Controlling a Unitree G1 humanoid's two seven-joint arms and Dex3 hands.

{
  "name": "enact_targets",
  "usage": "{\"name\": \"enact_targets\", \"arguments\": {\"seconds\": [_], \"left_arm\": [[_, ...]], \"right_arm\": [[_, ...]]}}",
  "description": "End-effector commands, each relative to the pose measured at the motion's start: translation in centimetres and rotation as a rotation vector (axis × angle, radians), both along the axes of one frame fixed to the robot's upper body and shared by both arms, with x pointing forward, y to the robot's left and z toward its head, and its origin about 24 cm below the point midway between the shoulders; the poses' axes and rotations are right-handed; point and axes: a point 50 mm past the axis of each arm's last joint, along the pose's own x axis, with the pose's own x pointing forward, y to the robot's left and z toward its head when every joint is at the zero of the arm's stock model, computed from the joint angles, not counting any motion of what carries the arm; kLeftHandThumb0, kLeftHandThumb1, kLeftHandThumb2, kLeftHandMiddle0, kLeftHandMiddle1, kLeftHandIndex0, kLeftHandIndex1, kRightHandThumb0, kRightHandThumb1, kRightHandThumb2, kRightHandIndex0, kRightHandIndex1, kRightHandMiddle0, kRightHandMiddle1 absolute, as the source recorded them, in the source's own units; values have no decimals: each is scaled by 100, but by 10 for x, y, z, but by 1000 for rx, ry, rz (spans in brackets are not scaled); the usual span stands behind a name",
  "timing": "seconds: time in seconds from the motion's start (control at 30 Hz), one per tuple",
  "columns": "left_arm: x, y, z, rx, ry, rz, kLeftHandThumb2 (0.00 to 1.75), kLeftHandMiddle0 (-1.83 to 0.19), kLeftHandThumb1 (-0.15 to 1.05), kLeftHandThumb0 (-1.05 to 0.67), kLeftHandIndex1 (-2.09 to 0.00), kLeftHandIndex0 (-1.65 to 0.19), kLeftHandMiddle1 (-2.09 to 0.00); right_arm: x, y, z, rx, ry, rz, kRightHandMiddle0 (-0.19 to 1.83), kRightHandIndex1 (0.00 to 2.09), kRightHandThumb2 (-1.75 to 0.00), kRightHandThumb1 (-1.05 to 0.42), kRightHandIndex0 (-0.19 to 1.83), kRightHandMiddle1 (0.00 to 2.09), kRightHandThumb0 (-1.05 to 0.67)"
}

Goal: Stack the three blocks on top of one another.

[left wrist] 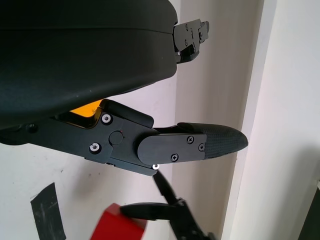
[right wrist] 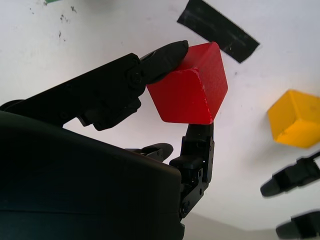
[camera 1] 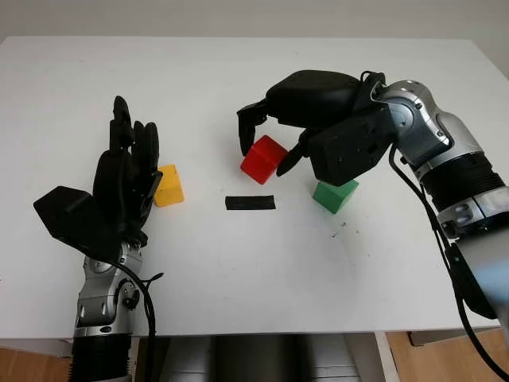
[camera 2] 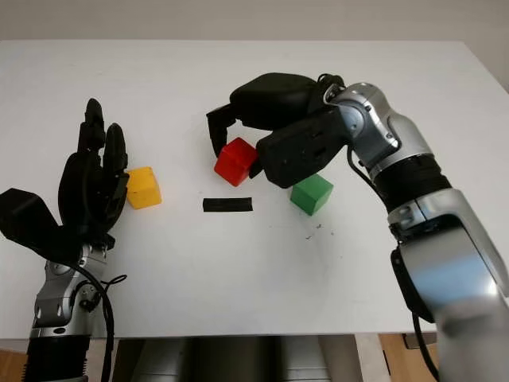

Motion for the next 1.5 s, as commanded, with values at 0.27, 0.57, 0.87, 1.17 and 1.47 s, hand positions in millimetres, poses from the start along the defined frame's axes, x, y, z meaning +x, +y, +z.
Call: {"name": "enact_targets", "arguments": {"seconds": [0.27, 0.57, 0.87, 1.17, 1.47], "left_arm": [[-3, -3, 1, 8, -12, 5, 45, 19, 105, -74, -4, 19, 0], [-3, -3, 4, 9, -16, 3, 43, 19, 105, -74, -1, 19, 0], [-2, -3, 6, 17, -19, 9, 43, 19, 105, -74, -1, 19, 0], [-2, -2, 7, 16, -17, 3, 44, 19, 105, -73, 0, 19, 0], [-2, -3, 7, 18, -12, 2, 44, 19, 105, -73, 0, 19, 0]], "right_arm": [[-3, 10, -12, -46, -25, 86, 49, 6, -5, -89, 46, 139, -41], [-2, 14, -22, -76, 24, 97, 46, 6, -6, -90, 45, 146, -43], [0, 18, -29, -95, 44, 90, 43, 5, -6, -93, 43, 145, -43], [2, 22, -35, -102, 48, 86, 44, 5, -6, -93, 43, 142, -43], [2, 25, -39, -96, 37, 108, 44, 7, -6, -93, 46, 140, -45]]}}
